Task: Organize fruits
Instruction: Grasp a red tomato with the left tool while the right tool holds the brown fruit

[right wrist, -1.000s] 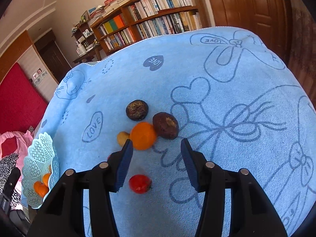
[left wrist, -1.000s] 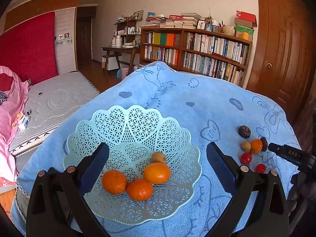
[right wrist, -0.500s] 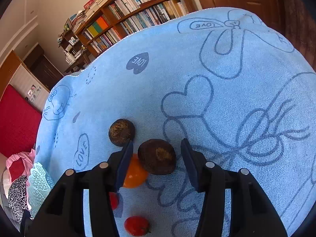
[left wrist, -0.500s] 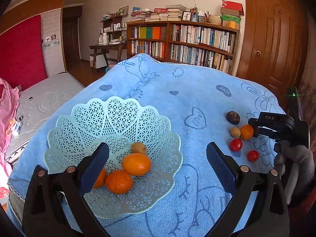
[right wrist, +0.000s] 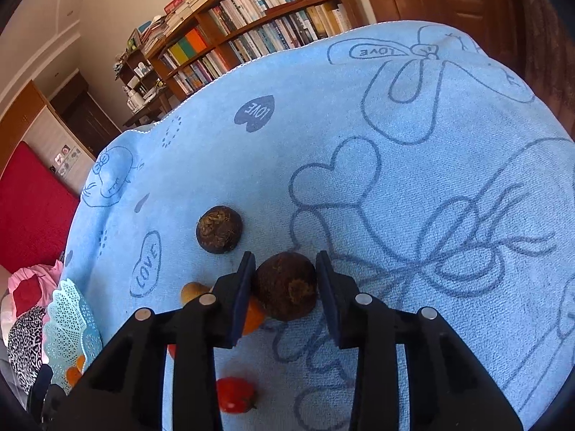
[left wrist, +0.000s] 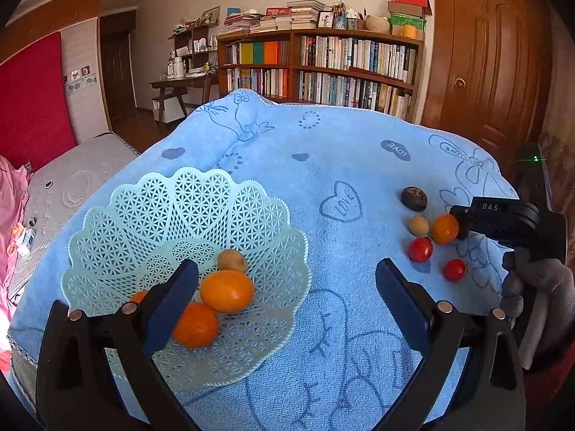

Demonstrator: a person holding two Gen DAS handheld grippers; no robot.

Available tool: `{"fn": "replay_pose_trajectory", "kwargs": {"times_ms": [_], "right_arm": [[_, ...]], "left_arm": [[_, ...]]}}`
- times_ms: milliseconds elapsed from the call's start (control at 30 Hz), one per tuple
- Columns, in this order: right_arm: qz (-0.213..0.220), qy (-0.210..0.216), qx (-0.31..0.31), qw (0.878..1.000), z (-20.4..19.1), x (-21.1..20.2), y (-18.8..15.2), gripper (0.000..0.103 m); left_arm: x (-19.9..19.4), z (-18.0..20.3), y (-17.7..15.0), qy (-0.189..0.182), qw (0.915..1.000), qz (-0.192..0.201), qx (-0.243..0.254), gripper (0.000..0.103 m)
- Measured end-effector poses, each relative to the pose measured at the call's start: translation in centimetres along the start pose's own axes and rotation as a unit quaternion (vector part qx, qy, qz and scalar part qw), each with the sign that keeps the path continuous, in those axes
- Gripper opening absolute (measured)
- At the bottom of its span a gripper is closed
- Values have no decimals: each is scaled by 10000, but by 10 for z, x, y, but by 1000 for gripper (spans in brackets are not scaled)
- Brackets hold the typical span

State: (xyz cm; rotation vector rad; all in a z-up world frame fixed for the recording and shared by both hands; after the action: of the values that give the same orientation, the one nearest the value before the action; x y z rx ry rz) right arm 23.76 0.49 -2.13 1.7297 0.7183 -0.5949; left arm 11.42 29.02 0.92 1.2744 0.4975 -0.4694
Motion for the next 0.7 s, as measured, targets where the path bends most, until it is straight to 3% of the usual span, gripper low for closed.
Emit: {"fn": "replay_pose_trajectory", "kwargs": {"times_ms": [267,400,700], "right_arm": [[-122,-127,-172,9997,21,-20,-27,35],[-112,-76,-249,9996,23,-21,-27,35],[-37,-441,-808,9957,14,-16,-24,36]], "left_arm": [[-2,11,-2,-51,9999,15,100,100],[-2,20,-4,-100,9998,0,188,100],[-3,32,-8,-135,9993,-48,349,100]]}}
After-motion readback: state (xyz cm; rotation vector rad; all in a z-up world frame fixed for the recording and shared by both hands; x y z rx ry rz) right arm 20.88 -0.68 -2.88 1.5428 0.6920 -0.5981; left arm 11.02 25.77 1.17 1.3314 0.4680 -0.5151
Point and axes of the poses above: each gripper's, at about its wrist camera, not at the fingertips, and x roughly the way its jaws point, z to its right, y to its top, the point moved 7 cm from there along x, roughly the way its jaws point, and after that the axes turned 13 degrees about -x, right-handed, at the moved point
